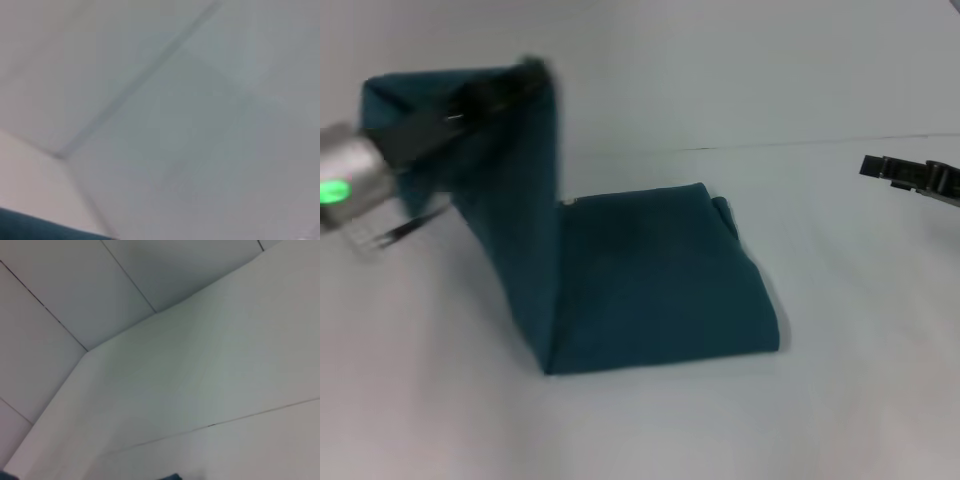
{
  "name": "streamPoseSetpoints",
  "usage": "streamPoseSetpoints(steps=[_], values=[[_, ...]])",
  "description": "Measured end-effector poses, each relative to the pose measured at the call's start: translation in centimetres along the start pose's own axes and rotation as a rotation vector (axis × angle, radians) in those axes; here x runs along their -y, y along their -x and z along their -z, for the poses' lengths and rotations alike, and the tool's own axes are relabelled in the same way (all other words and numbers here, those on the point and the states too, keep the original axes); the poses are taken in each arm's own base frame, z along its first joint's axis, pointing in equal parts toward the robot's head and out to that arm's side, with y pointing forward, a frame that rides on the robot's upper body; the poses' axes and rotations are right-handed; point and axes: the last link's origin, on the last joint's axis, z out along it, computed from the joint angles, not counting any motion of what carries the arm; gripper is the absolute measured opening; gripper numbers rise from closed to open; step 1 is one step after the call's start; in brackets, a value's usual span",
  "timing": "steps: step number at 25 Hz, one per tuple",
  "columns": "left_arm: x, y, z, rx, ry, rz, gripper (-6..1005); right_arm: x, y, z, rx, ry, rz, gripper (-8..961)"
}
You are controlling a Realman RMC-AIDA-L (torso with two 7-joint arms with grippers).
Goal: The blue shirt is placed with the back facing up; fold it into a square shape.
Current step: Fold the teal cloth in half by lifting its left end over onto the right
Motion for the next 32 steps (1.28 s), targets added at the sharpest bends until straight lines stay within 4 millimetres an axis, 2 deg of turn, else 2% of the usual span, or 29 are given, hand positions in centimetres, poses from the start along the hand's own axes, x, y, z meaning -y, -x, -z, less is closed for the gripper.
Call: streamPoseSetpoints(steps=[2,4,5,6,9,11,15,19,25,31,32], values=[[-1.2,1.0,-3.3,0.006,0.087,0.012,46,0.3,0.0,0.6,0.001,0.0,0.0,791],[-2.5,3.4,-7.6,0.031,0.153,0.034,46,0.4,0.2,1.3,-0.002,0.006,0.007,791],[-2.5,3.4,-7.6,0.031,0.153,0.034,46,0.4,0.2,1.3,-0.002,0.006,0.007,791],[-2.7,4.2,-8.5,0.042,0.156,0.043,46,0.5,0.3,1.5,-0.005,0.01,0.011,791],[-3.0,7.7,-10.9,0.065,0.13,0.051,48,0.7,0.6,2.1,-0.013,0.01,0.023,791],[-2.9,9.8,-11.4,0.057,0.096,0.041,50,0.7,0.6,2.1,-0.016,0.01,0.03,791],[-2.9,13.0,-11.1,0.054,0.051,-0.005,55,0.1,0.8,1.4,-0.028,0.028,0.053,790],[-2.8,14.7,-10.7,0.087,0.026,-0.019,186,-0.3,0.6,0.8,-0.041,0.036,0.065,790],[-2.3,14.9,-9.9,0.08,0.016,-0.007,417,-0.4,0.0,0.4,-0.05,0.034,0.068,790],[-1.0,13.6,-6.9,-0.012,0.037,-0.012,696,-2.0,-0.6,-0.7,-0.131,0.094,0.119,791],[-0.7,13.4,-6.1,-0.017,0.039,-0.023,701,-2.3,-0.7,-1.0,-0.147,0.104,0.131,791]])
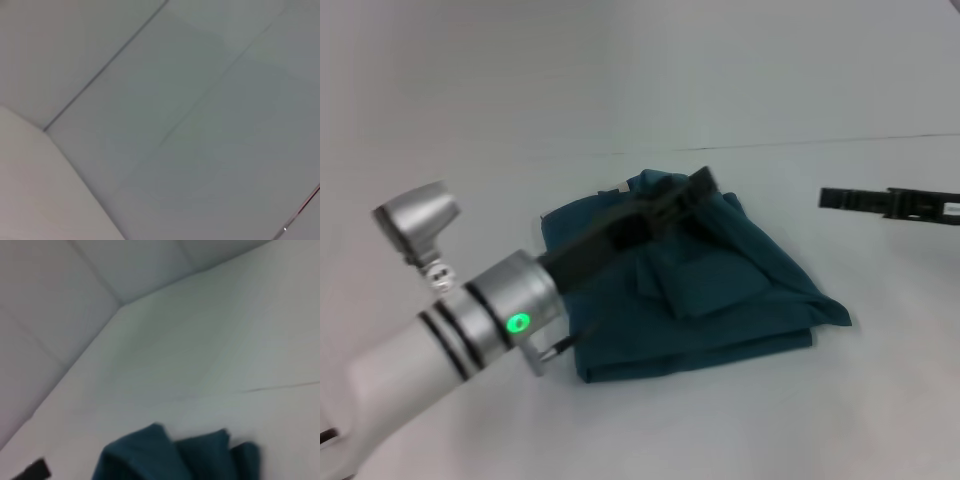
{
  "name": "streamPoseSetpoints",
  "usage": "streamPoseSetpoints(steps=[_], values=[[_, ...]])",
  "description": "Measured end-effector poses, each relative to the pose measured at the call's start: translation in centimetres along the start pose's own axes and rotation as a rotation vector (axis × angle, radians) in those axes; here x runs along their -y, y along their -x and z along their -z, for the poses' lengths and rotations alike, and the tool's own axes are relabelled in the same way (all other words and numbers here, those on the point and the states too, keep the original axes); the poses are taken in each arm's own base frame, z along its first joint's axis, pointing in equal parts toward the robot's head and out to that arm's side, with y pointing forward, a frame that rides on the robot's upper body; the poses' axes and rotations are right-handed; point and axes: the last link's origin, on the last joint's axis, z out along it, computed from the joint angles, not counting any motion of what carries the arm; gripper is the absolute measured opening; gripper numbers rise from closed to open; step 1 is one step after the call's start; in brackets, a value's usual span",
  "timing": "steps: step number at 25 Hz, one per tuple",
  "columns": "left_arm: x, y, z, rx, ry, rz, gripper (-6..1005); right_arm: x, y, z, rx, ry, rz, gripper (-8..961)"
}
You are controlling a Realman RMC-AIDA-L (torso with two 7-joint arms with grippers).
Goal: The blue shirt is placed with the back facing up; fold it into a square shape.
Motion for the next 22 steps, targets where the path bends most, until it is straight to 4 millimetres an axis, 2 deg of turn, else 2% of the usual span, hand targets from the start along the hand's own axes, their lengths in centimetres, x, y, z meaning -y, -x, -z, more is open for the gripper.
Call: streamPoseSetpoints(steps=[2,3,4,6,7,8,12,16,22], values=[[0.6,-0.3,1.3,0.006,-0.003,-0.017,712,-0.7,0.0,-0.7,-0.033,0.023,0.023,791],[1.3,-0.7,3.2,0.029,-0.008,-0.044,718,-0.9,0.1,-1.0,-0.046,0.03,0.035,791],[1.3,-0.7,3.2,0.029,-0.008,-0.044,723,-1.2,0.1,-1.2,-0.06,0.035,0.047,791],[1.7,-0.9,4.8,0.043,-0.01,-0.073,734,-1.5,0.1,-1.7,-0.092,0.035,0.079,791],[1.9,-1.1,6.4,0.036,-0.015,-0.099,740,-1.7,0.1,-2.3,-0.125,0.033,0.114,790],[1.9,-1.1,6.4,0.036,-0.015,-0.099,745,-1.7,0.1,-2.3,-0.125,0.033,0.114,790],[2.5,-0.9,9.2,0.032,-0.054,-0.134,755,-2.9,0.5,-3.5,-0.146,0.053,0.174,790],[2.9,-0.6,10.9,0.046,-0.086,-0.154,755,-4.8,1.1,-4.8,-0.165,0.085,0.246,790],[3.2,-0.1,11.7,0.065,-0.111,-0.156,755,-7.3,0.9,-7.2,-0.237,0.122,0.343,791]])
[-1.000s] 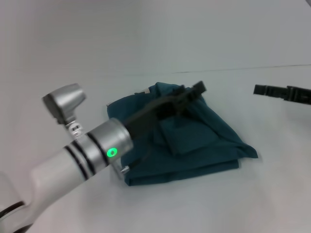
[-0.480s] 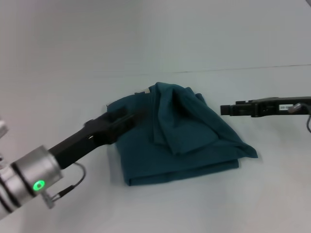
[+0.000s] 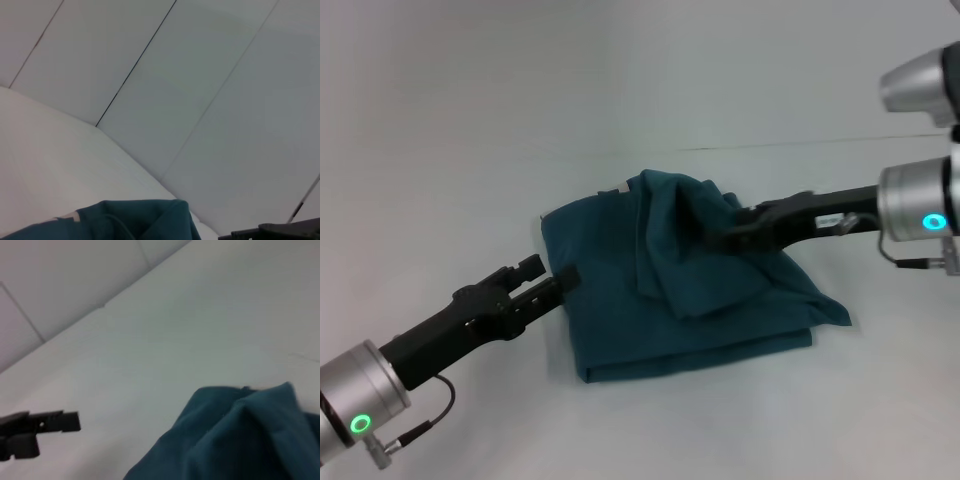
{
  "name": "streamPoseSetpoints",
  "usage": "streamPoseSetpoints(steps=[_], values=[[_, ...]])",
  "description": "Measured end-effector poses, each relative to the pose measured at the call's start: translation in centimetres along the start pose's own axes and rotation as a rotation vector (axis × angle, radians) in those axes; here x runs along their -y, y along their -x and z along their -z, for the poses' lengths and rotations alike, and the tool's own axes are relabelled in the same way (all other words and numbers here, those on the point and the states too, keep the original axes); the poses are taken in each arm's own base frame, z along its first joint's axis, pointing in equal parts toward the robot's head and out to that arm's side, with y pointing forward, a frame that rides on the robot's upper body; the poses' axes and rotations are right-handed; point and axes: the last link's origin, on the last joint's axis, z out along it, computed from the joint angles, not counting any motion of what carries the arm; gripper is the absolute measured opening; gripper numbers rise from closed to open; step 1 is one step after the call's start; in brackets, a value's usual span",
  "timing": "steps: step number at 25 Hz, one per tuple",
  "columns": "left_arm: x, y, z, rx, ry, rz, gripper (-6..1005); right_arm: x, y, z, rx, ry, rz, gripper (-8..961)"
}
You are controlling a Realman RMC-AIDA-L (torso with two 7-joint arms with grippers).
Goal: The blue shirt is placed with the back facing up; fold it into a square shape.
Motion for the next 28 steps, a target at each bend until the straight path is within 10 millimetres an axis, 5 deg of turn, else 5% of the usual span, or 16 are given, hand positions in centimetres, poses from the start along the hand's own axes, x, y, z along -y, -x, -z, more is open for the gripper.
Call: streamPoseSetpoints(steps=[28], values=[[1.0,0.0,1.5,-0.038,-0.073,0.017,755,-1.8,-0.8,-3.9,-0.184,-0.072,0.268,785]])
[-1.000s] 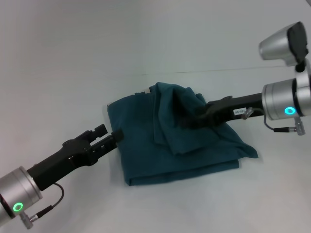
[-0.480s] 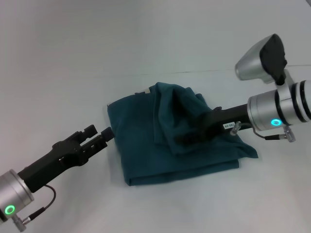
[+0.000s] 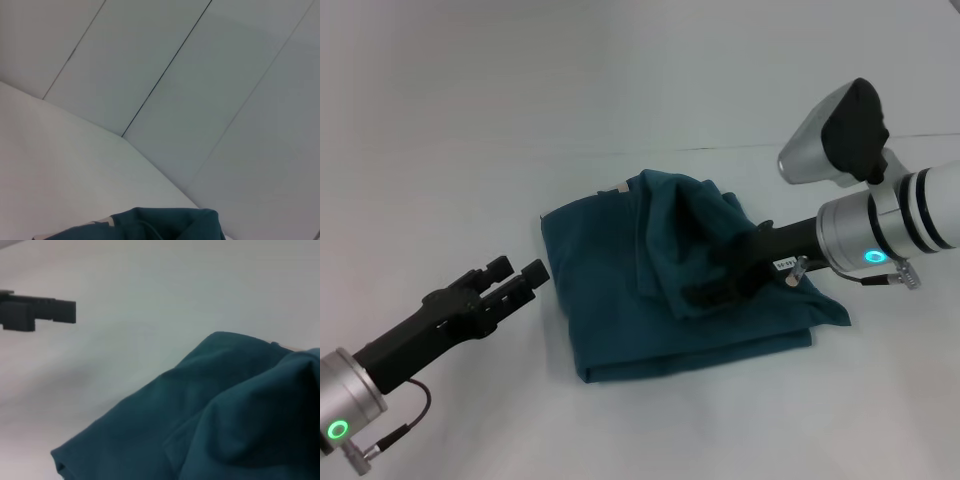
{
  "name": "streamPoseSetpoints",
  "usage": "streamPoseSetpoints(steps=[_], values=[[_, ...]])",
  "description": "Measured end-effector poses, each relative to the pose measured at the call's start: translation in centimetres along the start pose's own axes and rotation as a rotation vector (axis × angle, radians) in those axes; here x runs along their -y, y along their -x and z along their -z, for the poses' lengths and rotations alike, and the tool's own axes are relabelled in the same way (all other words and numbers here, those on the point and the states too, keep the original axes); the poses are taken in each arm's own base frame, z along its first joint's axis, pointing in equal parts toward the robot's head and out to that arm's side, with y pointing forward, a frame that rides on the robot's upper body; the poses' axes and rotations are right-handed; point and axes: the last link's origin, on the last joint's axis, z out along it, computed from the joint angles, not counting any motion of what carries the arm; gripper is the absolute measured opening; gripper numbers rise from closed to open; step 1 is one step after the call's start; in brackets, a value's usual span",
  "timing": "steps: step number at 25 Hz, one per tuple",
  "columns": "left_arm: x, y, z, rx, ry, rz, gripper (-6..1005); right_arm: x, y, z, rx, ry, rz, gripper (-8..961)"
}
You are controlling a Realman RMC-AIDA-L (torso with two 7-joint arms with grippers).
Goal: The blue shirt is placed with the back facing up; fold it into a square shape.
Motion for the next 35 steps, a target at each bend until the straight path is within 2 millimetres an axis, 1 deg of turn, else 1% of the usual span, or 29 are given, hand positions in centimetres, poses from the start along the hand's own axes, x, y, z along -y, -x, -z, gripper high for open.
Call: streamPoseSetpoints(steps=[6,12,19,28,35], values=[[0.05,0.1,-0.01,-0.003,-0.007,0.007,752,-0.21,0.43,-0.35,-0.025,-0.023,0.074,784],[0.14,0.32,-0.03,0.0,-0.018,0.015,752,-0.25,0.9,0.11,-0.02,-0.02,0.095,785],[0.29,0.72,0.04,-0.004,-0.035,0.034,752,-0.37,0.53,0.46,-0.046,-0.009,0.111,784],[0.45,0.44,-0.01,-0.012,-0.039,0.032,753,-0.16,0.1,0.21,-0.07,-0.032,0.114,785],[0.61,0.29,-0.12,-0.009,-0.047,0.025,753,-0.18,0.24,0.06,-0.075,-0.037,0.125,785]])
